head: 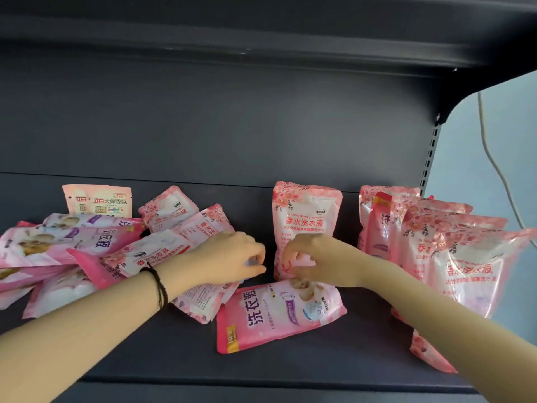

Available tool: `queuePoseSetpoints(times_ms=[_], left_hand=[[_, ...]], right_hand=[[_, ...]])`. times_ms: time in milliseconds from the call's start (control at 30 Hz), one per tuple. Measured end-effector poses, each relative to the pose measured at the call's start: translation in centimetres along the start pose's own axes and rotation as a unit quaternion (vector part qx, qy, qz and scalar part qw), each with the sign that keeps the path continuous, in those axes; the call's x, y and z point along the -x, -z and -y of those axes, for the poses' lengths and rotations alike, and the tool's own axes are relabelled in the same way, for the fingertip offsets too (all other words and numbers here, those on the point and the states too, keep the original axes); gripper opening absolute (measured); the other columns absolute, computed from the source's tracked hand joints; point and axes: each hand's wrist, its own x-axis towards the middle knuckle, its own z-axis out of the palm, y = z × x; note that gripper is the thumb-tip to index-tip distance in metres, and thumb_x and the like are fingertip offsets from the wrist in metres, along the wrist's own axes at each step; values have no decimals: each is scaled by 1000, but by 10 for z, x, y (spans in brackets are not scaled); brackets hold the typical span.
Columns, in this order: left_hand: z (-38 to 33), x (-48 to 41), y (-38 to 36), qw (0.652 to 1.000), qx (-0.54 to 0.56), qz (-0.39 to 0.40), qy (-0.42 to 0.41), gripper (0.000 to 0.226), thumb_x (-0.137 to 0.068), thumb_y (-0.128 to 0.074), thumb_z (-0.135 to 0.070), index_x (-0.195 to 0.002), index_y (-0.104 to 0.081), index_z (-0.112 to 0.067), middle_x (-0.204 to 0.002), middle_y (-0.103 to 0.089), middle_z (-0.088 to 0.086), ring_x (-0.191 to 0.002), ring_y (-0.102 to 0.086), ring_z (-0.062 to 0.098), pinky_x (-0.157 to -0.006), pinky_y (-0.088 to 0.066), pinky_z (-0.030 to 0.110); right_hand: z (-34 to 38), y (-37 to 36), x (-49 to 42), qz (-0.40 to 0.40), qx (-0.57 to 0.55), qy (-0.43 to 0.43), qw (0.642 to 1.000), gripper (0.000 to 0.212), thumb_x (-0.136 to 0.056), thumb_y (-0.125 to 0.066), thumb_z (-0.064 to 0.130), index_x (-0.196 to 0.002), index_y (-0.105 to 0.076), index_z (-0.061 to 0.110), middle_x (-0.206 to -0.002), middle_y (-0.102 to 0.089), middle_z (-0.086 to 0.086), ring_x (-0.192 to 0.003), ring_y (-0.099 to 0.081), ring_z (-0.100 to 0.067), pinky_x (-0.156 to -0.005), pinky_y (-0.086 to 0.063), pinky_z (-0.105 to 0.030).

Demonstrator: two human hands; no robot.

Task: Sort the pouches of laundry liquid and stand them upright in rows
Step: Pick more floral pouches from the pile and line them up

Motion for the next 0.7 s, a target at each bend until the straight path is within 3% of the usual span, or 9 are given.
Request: queuePoseSetpoints(times_ms=[167,333,433,500,700], left_hand=[[-10,30,2,998,-27,-2,-49,34,-91,-44,-57,-105,-62,-30,-89,-55,-16,-88,-48,7,-79,-33,25],[-14,57,-9,999,11,-34,-33,40,-88,-40,-65,-107,-61,-36,-96,-61,-14,-95,-48,5,-82,-26,21],[-14,69,-14,999,42,-29,0,41,-85,-37,-67,-98,-61,-36,-93,-59,-17,-93,-48,2,-84,-38,25],[-13,73,-15,998,58,-31,16,40,-85,-38,-65,-98,-61,-36,-96,-60,-18,-96,-49,2,-84,-42,26],[-11,72,-9,981,152,-81,88,22,-90,-54,-49,-100,-66,-34,-99,-60,-16,-94,-54,3,-81,-47,28]], right_hand=[[15,-20,-33,146,76,14,986,33,-93,-55,30,-124,-57,20,-117,-58,4,-99,-53,-10,-91,-46,-30],[24,-45,-62,327,54,-96,938,68,-90,-57,48,-147,-29,26,-143,-45,-1,-124,-49,-25,-101,-45,-43],[24,-45,-64,324,52,-102,939,65,-88,-61,46,-142,-37,18,-136,-50,-3,-119,-51,-25,-99,-45,-41],[24,-42,-60,295,43,-105,949,54,-88,-63,42,-131,-48,14,-123,-56,-2,-108,-55,-22,-89,-48,-33],[18,-27,-33,97,-22,-149,984,24,-91,-60,27,-108,-65,11,-99,-59,5,-95,-53,-14,-75,-39,-20]])
